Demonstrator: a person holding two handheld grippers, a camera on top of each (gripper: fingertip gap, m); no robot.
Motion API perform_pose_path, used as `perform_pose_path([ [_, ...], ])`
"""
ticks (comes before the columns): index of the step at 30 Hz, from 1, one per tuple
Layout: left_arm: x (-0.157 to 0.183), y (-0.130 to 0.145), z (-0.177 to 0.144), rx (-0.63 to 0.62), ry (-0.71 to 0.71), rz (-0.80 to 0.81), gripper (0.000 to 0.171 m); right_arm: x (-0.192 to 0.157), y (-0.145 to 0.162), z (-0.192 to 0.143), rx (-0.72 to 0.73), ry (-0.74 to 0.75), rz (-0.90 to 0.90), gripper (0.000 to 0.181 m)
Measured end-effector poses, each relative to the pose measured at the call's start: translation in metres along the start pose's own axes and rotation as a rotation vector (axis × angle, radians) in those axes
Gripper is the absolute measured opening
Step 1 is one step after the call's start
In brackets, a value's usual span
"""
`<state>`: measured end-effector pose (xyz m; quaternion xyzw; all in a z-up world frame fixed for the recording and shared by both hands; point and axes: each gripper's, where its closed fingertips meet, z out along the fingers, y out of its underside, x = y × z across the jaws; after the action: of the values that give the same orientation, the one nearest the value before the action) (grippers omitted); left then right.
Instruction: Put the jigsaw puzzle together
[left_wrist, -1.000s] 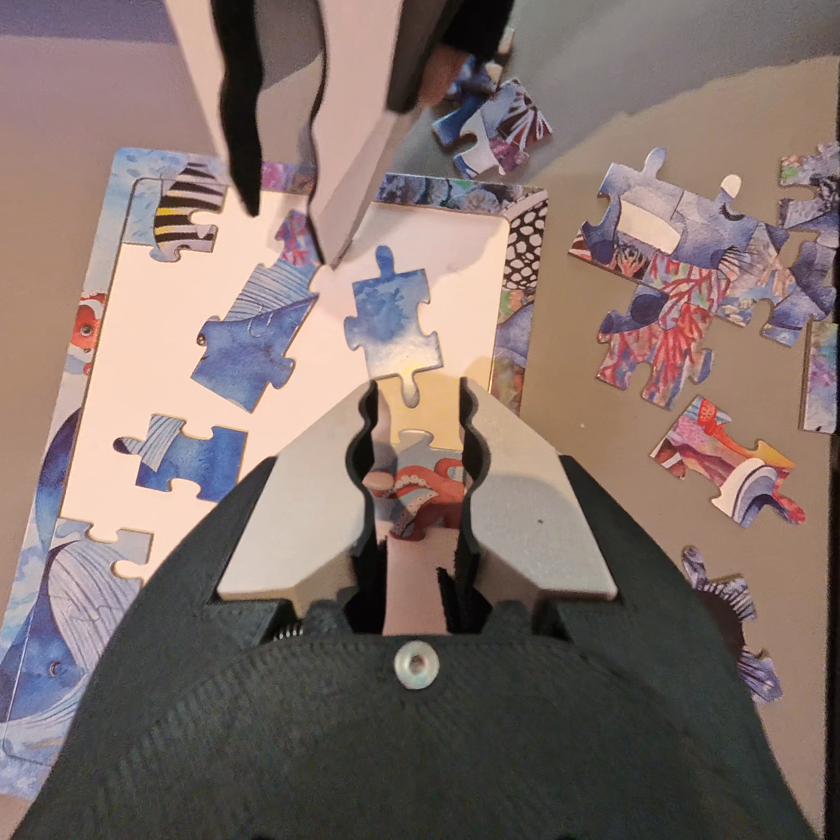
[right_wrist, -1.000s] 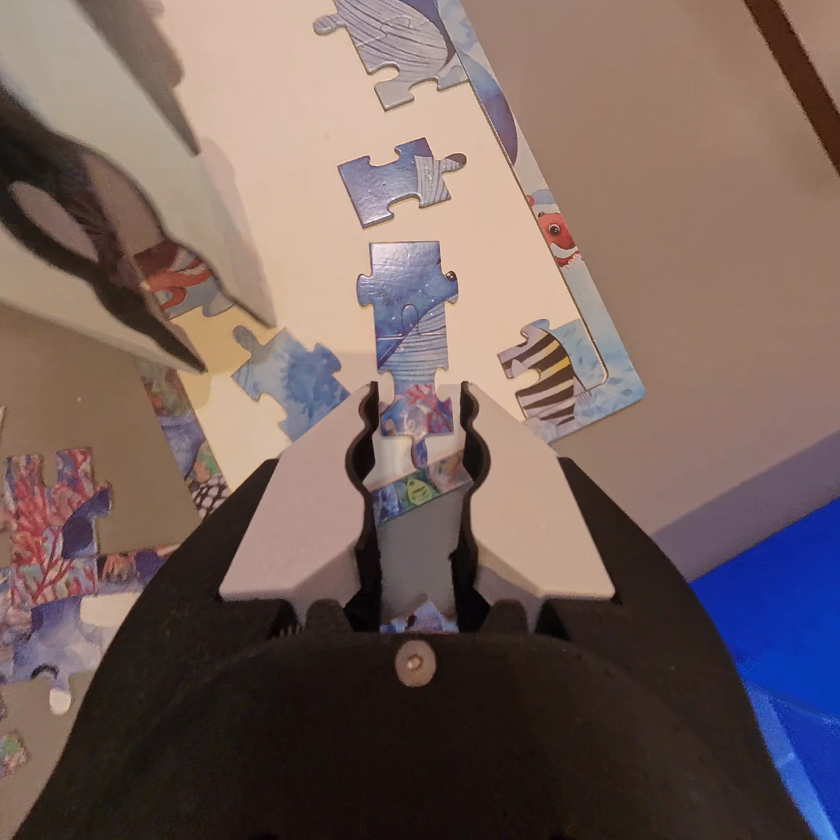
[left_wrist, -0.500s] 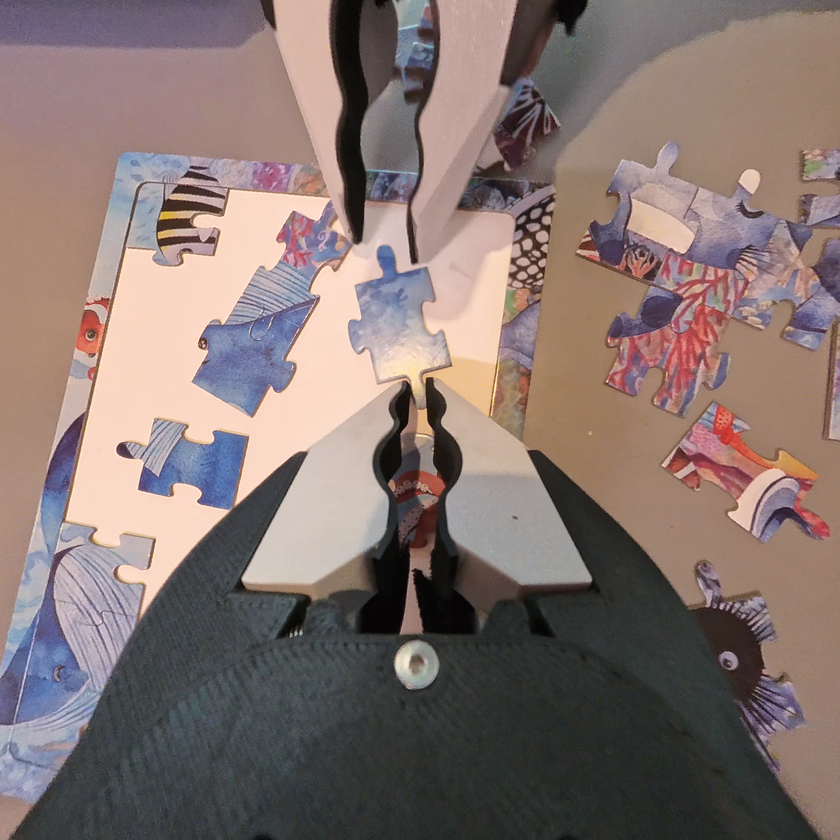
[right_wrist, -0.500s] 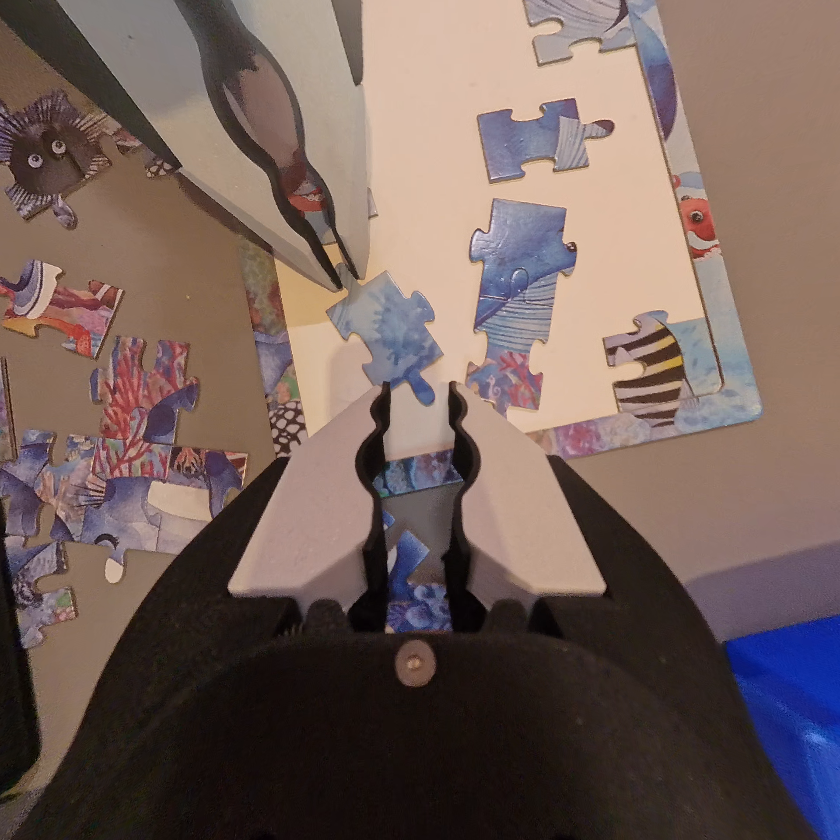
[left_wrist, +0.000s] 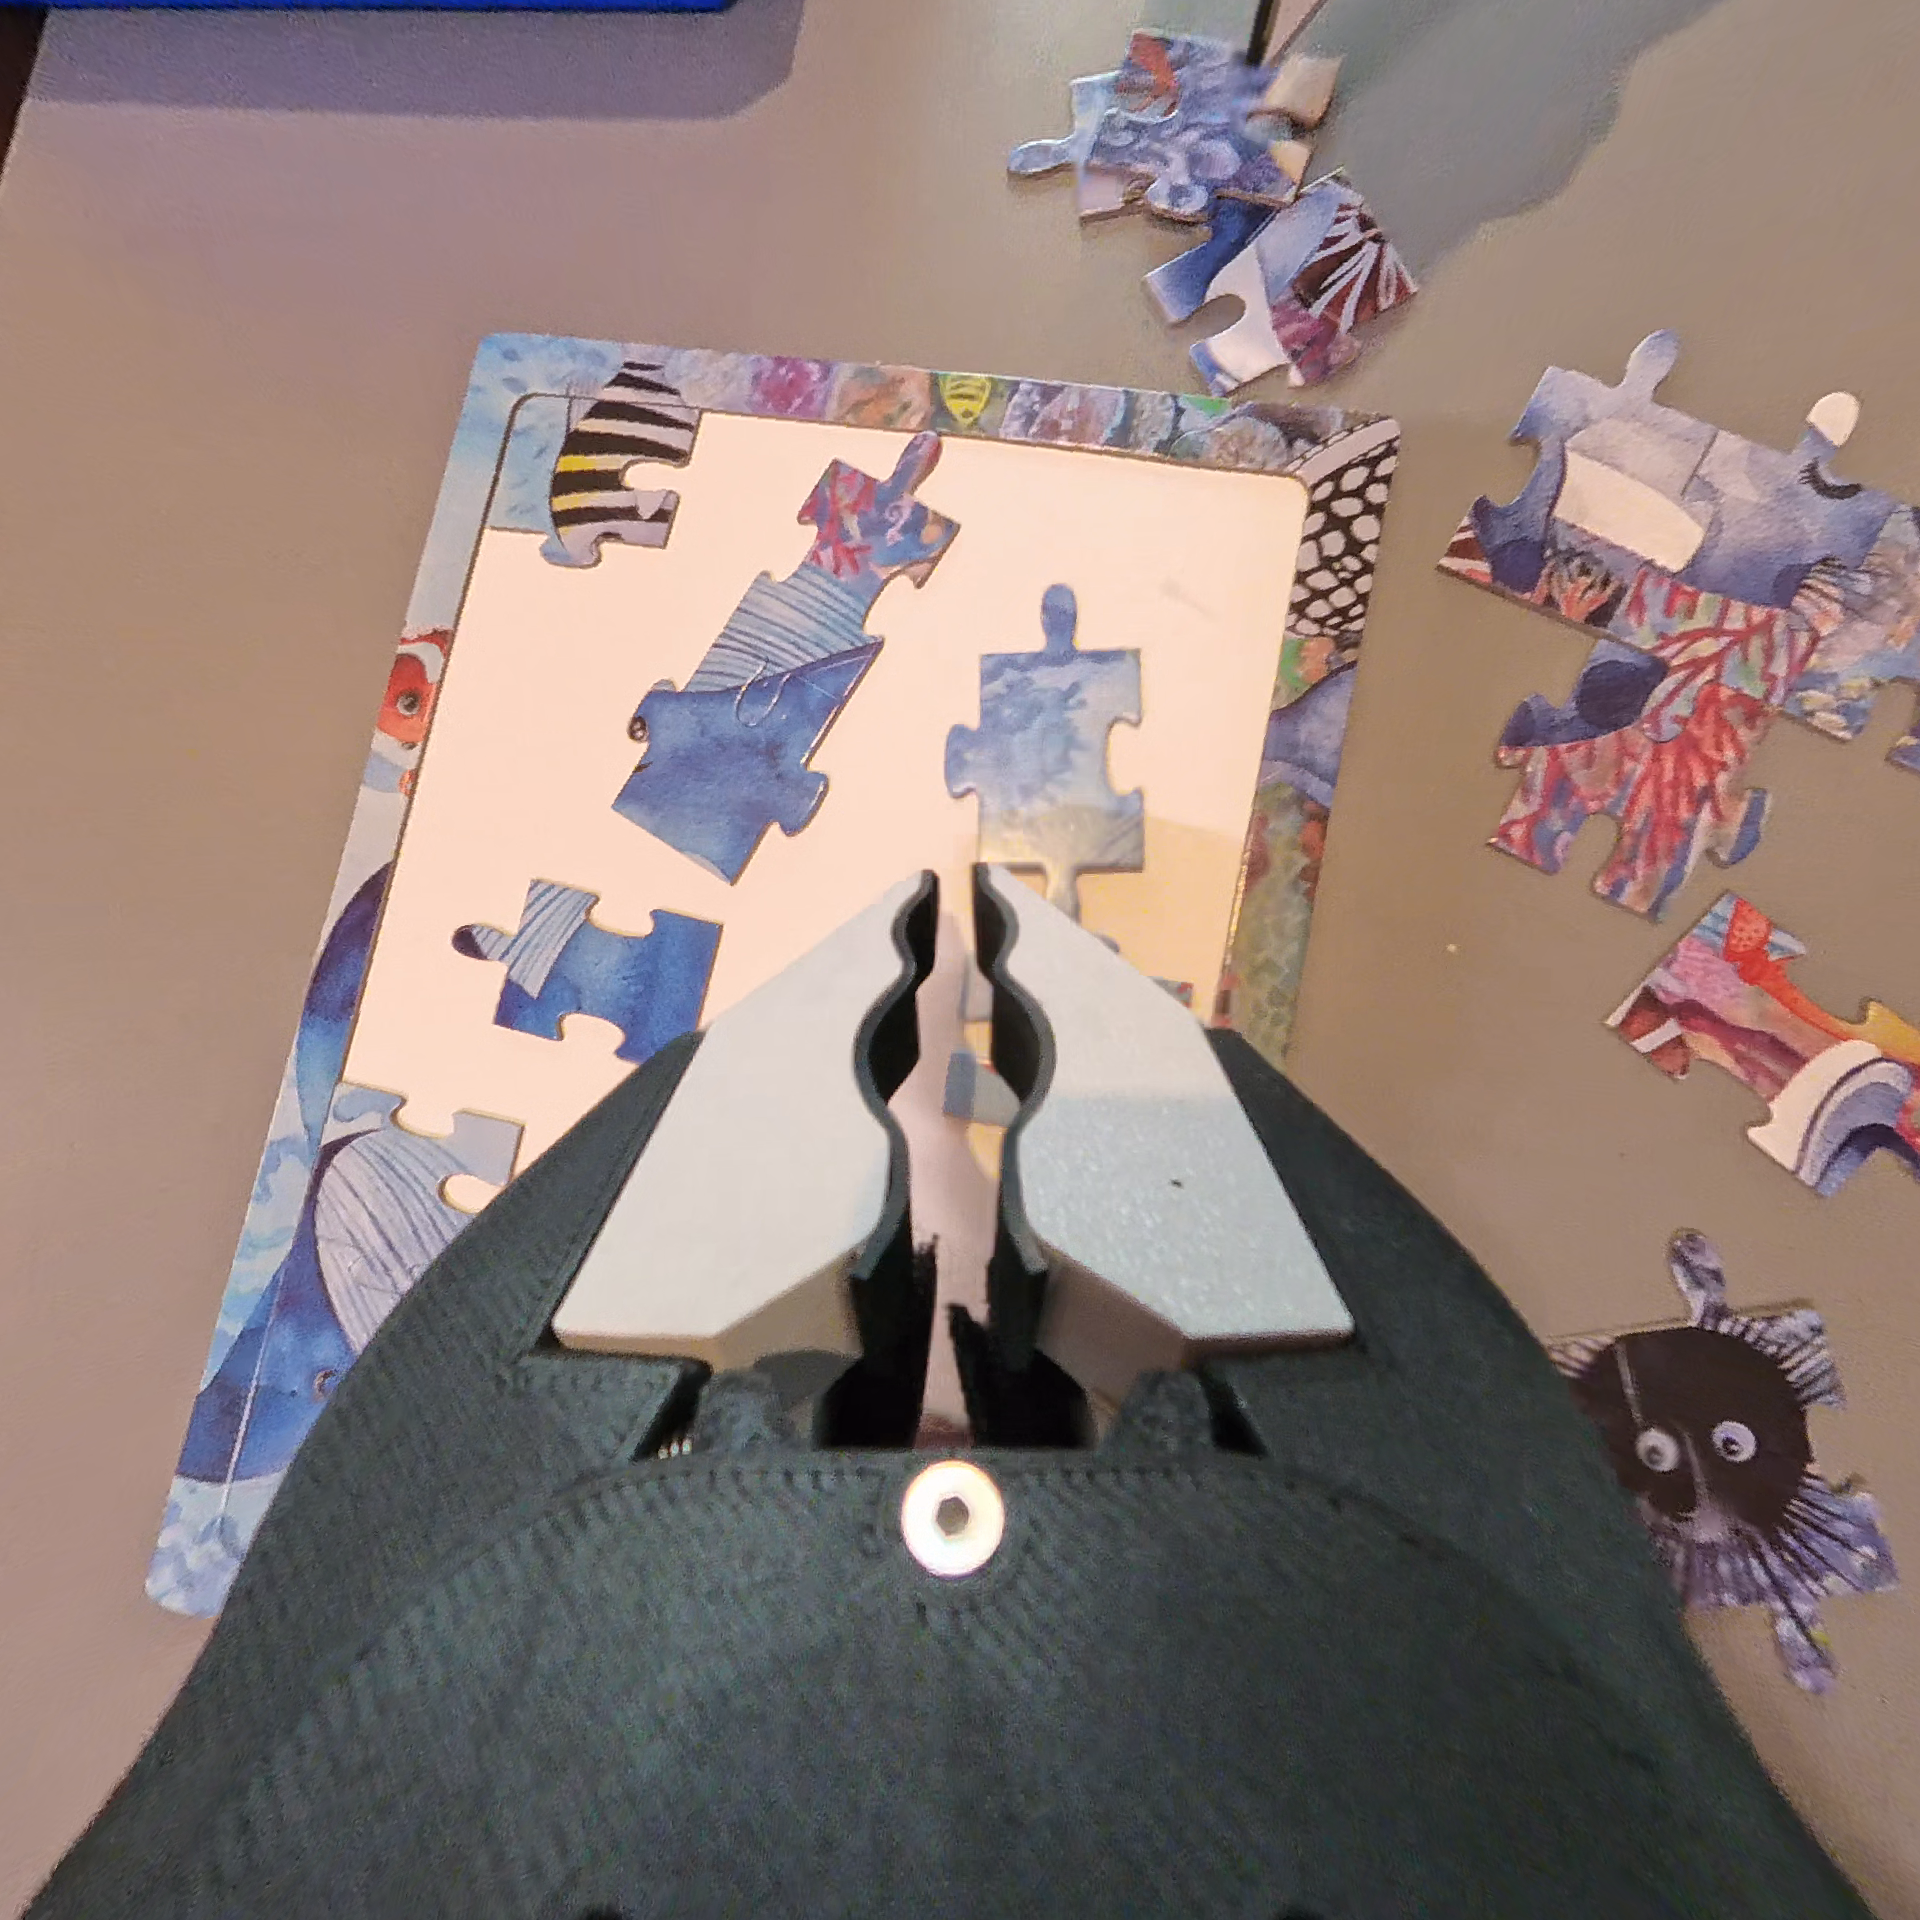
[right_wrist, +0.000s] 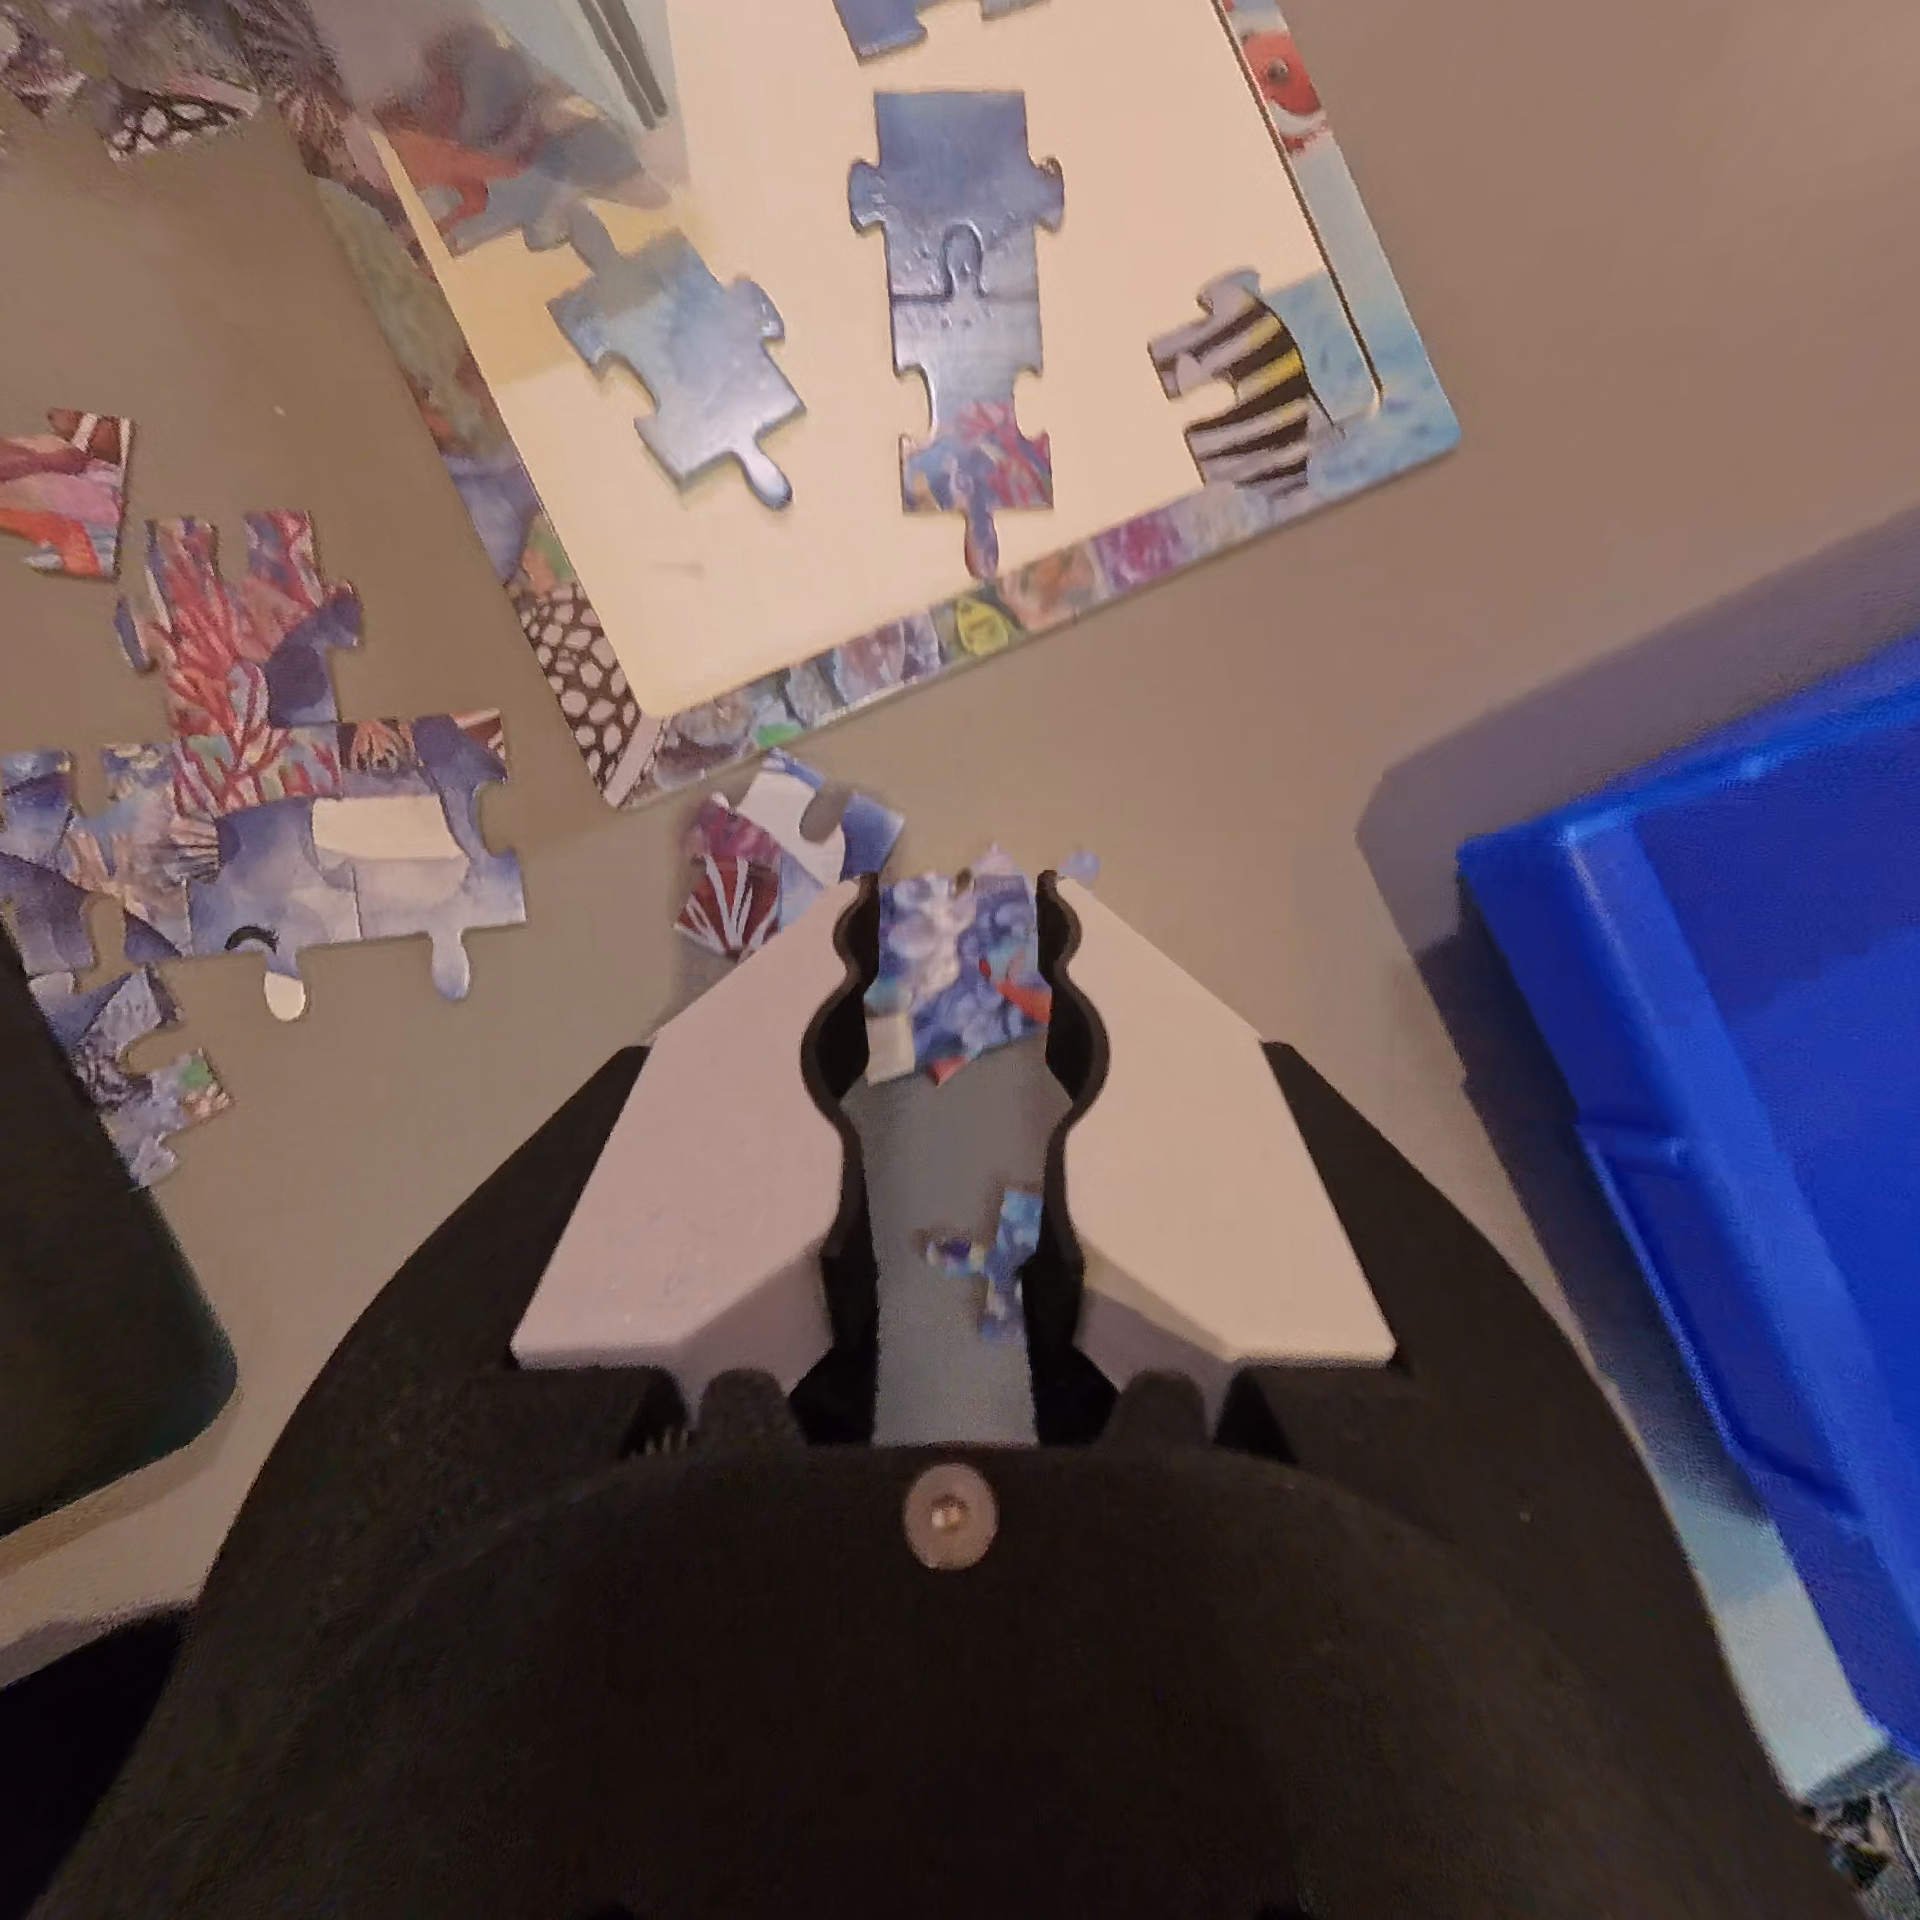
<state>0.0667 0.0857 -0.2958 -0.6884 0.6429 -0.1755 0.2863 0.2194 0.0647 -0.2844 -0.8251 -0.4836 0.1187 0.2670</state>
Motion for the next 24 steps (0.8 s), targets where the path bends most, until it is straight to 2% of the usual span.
perform_pose_path([
  [4,0.011,-0.004,0.005,-0.013,0.043,0.002,0.022,-0.005,0.013,-0.003,0.011,-0.013,0.047,0.041],
  [6,0.014,-0.004,0.007,-0.019,0.054,0.007,0.025,-0.009,0.022,0.003,-0.032,-0.023,0.048,0.049],
  [9,0.015,-0.003,0.008,-0.025,0.055,0.010,0.026,-0.009,0.030,0.012,-0.069,-0.028,0.052,0.051],
  [12,0.013,-0.003,0.005,-0.019,0.053,0.005,0.026,-0.004,0.030,0.012,-0.047,-0.018,0.061,0.040],
  [15,0.012,-0.005,0.001,-0.006,0.052,0.000,0.026,-0.005,0.029,0.011,-0.022,-0.041,0.071,0.037],
  [20,0.010,-0.005,-0.002,-0.004,0.041,0.007,0.026,-0.003,0.026,0.006,0.014,-0.044,0.072,0.004],
  [24,0.008,-0.005,-0.002,0.001,0.038,0.005,0.025,0.008,0.031,0.003,0.007,-0.002,0.096,0.001],
])
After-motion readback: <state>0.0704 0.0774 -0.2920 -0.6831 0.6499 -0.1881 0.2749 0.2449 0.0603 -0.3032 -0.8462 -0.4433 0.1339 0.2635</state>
